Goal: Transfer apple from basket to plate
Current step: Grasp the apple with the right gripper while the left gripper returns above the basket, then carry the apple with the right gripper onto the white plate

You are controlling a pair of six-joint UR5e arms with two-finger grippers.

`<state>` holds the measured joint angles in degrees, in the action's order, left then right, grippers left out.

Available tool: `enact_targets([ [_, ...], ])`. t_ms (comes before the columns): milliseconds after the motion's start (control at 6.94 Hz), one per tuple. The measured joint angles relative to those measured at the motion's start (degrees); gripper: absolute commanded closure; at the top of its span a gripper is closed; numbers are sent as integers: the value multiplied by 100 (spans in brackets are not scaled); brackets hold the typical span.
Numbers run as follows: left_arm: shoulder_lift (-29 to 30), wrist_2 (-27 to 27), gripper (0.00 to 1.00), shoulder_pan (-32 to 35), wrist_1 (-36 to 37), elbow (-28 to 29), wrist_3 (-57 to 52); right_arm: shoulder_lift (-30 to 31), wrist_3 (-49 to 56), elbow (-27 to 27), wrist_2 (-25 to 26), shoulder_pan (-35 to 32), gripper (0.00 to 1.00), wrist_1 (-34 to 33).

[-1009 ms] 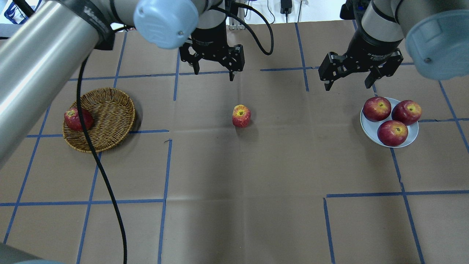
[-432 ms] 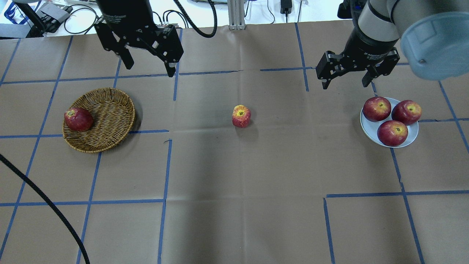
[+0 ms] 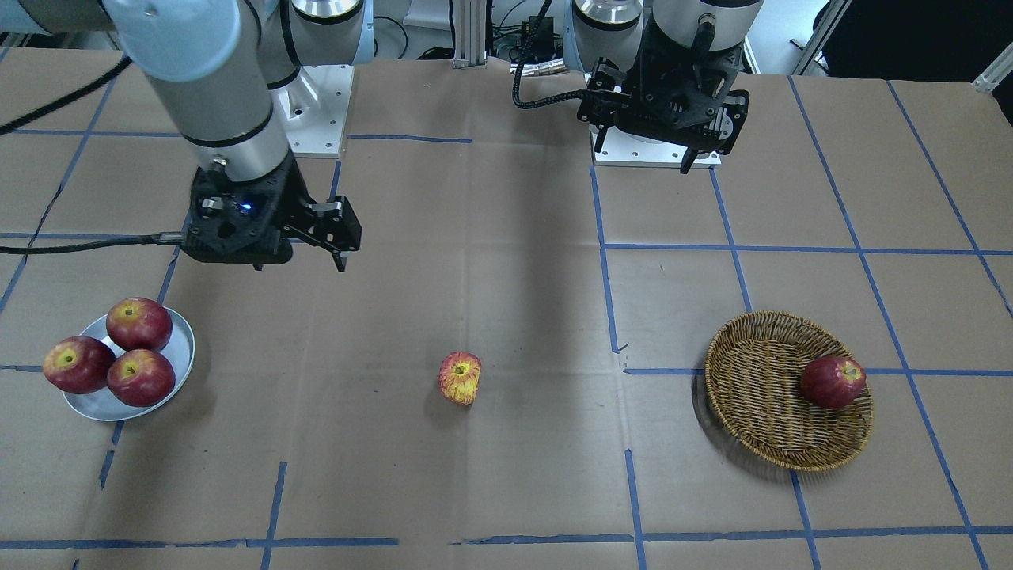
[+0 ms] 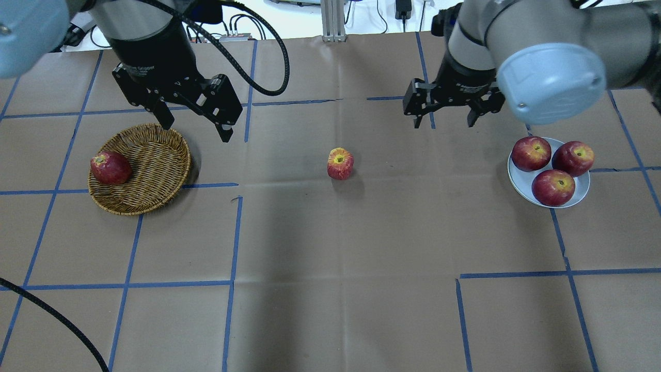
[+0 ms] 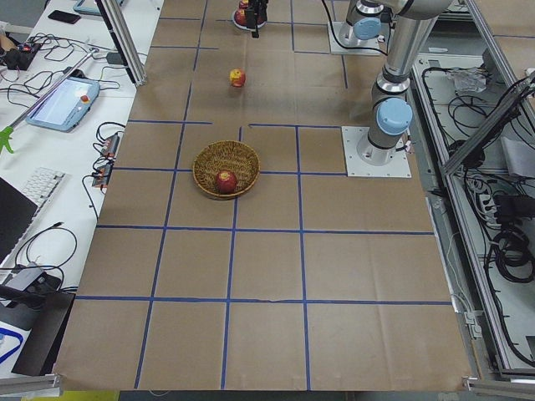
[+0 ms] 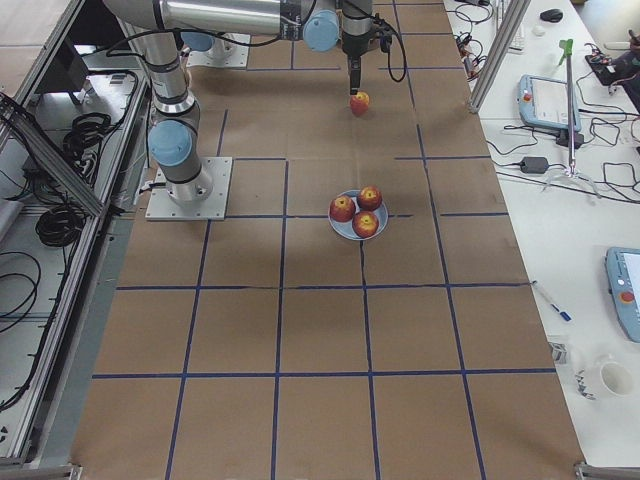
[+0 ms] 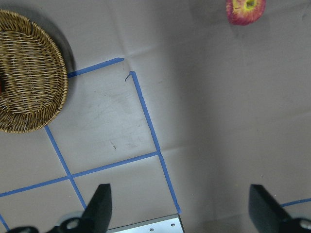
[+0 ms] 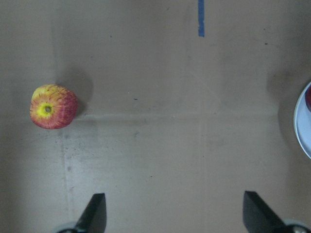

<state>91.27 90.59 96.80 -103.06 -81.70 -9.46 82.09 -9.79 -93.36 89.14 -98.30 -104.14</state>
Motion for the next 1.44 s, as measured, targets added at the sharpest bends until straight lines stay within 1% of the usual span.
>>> enact_targets([
  [288, -268, 8, 1, -39, 187, -435, -18, -621, -895, -4, 30, -662, 0, -734],
  [577, -321, 13, 1, -53, 305, -553, -13, -1255, -1502, -7, 55, -1105, 0, -1457],
  [865, -321, 19, 1, -55, 332, -559, -1, -1789, -1833, -27, 59, -1319, 0, -1976],
  [1297, -321, 20, 1, -58, 347, -566, -3, -2453, -1869, -53, 67, -1365, 0, -2739],
  [1441, -321, 20, 1, -62, 348, -566, -3, -2632, -1846, -57, 116, -1365, 14, -2977],
])
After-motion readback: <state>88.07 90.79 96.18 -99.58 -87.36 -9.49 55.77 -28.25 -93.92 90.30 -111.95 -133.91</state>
